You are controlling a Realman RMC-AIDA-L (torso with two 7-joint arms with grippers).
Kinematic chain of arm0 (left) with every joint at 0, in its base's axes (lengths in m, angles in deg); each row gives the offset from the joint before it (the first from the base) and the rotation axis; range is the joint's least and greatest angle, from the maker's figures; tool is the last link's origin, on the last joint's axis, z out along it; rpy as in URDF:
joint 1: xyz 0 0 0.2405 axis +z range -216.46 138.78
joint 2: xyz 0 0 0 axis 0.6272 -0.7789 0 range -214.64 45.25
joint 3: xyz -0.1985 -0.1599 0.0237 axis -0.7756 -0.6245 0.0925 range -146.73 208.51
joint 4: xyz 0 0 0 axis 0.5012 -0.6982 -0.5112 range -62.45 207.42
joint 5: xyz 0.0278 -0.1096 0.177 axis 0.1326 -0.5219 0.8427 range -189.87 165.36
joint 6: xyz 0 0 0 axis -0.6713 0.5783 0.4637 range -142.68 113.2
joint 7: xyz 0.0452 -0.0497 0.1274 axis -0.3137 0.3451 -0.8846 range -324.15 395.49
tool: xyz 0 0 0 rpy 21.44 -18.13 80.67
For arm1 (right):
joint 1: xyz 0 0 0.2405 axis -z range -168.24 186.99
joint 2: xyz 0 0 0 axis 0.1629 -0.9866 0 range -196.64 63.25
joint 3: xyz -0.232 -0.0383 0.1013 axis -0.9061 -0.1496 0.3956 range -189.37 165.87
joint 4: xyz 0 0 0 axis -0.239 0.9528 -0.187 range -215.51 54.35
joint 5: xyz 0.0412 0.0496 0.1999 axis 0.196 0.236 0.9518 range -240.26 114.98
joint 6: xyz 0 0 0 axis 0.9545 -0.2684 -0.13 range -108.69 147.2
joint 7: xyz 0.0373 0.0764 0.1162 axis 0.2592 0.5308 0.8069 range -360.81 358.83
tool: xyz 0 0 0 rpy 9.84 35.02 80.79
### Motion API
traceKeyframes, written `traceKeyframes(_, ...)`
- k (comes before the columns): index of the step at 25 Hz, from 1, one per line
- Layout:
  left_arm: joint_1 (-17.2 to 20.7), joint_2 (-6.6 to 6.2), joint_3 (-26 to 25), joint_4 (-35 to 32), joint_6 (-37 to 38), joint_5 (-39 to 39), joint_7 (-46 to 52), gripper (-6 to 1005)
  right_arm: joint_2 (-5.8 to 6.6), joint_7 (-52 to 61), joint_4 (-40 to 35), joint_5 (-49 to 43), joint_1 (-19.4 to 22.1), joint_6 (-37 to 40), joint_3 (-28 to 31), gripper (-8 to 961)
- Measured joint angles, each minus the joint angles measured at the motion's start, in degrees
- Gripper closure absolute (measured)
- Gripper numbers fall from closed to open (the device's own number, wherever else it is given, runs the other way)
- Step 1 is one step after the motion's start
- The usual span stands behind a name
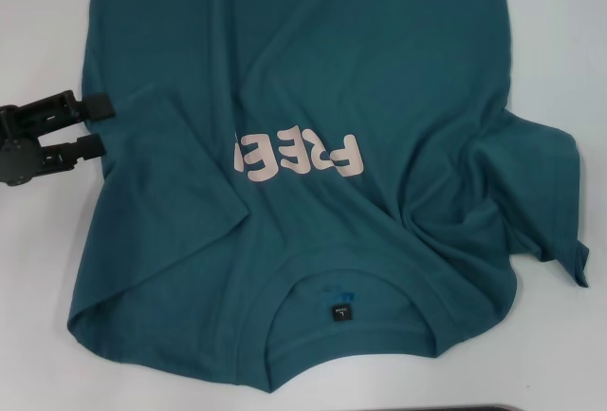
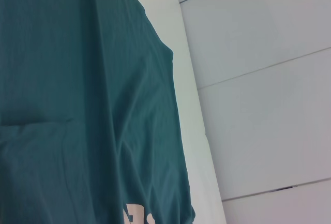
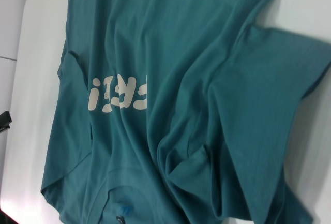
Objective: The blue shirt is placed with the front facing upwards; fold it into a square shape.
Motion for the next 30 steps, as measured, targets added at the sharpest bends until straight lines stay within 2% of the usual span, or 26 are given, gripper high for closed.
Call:
traceKeyframes(8, 0.0, 0.13, 0.4, 0.0, -0.6, 0.1, 0.1, 67, -1.6, 0.1, 0.6, -0.3, 1.0, -0.1, -0.2, 126)
traceKeyframes(15, -0.1, 0.23, 0.5, 0.0, -1.0, 0.1, 0.6, 67, -1.81, 0.6, 1.0, -2.3, 1.3, -0.8, 0.5, 127)
traceKeyframes(21, -0.1, 0.24, 0.6, 0.0, -1.1, 0.1, 0.6, 66, -2.75, 0.6, 1.8, -2.1, 0.9, -1.6, 1.2, 129)
traceKeyframes(30, 0.0, 0.24, 0.5, 0.0, -1.1, 0.1, 0.6, 66, -3.17, 0.9, 2.5, -2.3, 0.6, -2.7, 0.9, 131)
